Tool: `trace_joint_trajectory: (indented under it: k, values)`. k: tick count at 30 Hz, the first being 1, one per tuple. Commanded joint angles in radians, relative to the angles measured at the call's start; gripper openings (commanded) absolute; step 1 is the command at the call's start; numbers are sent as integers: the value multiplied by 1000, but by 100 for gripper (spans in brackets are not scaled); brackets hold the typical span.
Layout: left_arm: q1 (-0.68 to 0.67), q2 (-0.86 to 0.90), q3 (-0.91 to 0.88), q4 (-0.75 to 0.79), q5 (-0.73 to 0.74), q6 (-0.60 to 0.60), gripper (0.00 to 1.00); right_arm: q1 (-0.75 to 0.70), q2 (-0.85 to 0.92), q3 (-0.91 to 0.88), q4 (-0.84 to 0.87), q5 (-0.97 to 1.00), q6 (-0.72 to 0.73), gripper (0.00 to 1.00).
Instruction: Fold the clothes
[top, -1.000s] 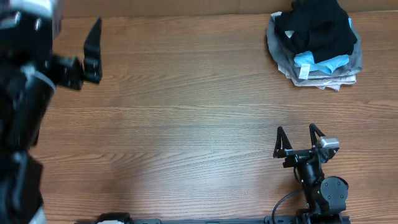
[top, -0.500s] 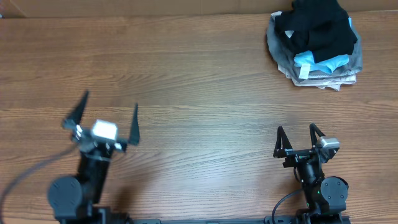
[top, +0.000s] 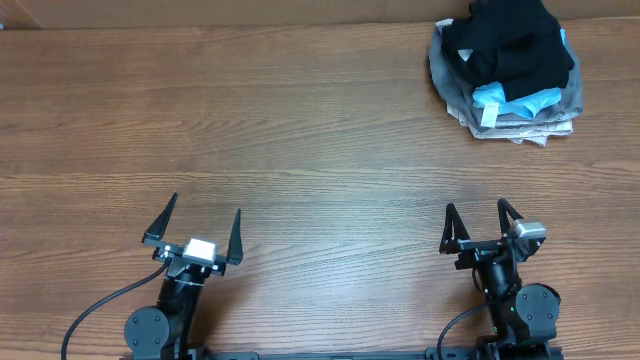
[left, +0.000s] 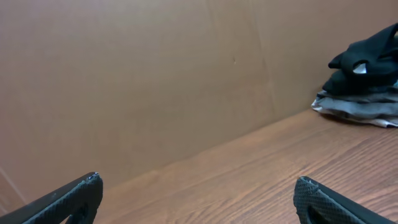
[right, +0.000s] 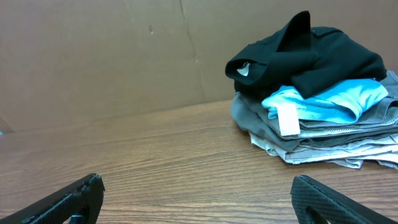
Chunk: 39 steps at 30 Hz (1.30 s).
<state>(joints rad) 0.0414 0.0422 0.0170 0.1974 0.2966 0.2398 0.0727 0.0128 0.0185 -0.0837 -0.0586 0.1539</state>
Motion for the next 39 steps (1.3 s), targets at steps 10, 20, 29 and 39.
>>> trace_joint_trajectory:
  k: [10, 20, 29, 39]
  values:
    - [6, -39, -12, -91, -35, 7, 100, 5, -10, -11, 4, 13, 4, 100]
    - [6, -39, -12, -253, -48, 0, 100, 5, -10, -11, 4, 13, 4, 100]
    - [6, -39, -12, -252, -46, 0, 100, 5, -10, -11, 4, 13, 3, 100]
    - [6, -39, -12, -250, -44, 0, 100, 5, -10, -11, 4, 13, 4, 100]
